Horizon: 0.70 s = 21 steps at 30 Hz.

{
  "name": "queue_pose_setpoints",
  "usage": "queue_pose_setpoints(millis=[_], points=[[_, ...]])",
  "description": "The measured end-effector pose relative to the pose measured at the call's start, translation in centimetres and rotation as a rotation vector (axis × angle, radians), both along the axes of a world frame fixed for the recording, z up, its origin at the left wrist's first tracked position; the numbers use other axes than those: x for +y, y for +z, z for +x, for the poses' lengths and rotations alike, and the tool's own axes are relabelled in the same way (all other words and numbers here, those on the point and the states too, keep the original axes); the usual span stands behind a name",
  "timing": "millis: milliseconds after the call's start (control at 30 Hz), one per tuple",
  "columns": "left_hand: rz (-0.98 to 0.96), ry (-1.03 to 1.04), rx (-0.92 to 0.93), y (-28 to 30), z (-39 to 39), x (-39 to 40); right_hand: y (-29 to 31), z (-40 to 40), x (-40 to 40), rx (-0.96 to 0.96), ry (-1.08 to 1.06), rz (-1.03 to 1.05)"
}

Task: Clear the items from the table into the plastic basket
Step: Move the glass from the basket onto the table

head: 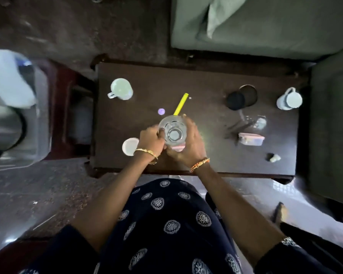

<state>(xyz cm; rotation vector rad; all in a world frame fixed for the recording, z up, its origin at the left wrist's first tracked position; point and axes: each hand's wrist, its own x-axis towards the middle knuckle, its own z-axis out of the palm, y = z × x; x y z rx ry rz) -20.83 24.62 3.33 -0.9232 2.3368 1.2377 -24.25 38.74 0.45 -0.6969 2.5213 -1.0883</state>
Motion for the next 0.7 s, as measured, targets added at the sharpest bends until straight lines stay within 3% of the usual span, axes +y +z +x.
queue_pose_setpoints(millis=[200, 367, 467, 700], points=[[0.2, 0.008, -0.04, -4.0, -9.7, 6.7, -3.2, -6.7, 5.6, -0.086, -0.432, -0.075], [0.637, 0.424, -0.014, -8.6, -15.5, 9.0, -7.8, -12.0, 6.7, -0.123, -0.602, -0.146], [0.66, 0.545, 0.083, -11.8, -17.8, 9.4, -11.1, -14.5, 6.3, -0.105, -0.647, -0.192], [0.667, 0.58, 0.147, -15.3, -20.3, 10.0, -15.7, -16.8, 6.5, -0.069, -0.686, -0.195]])
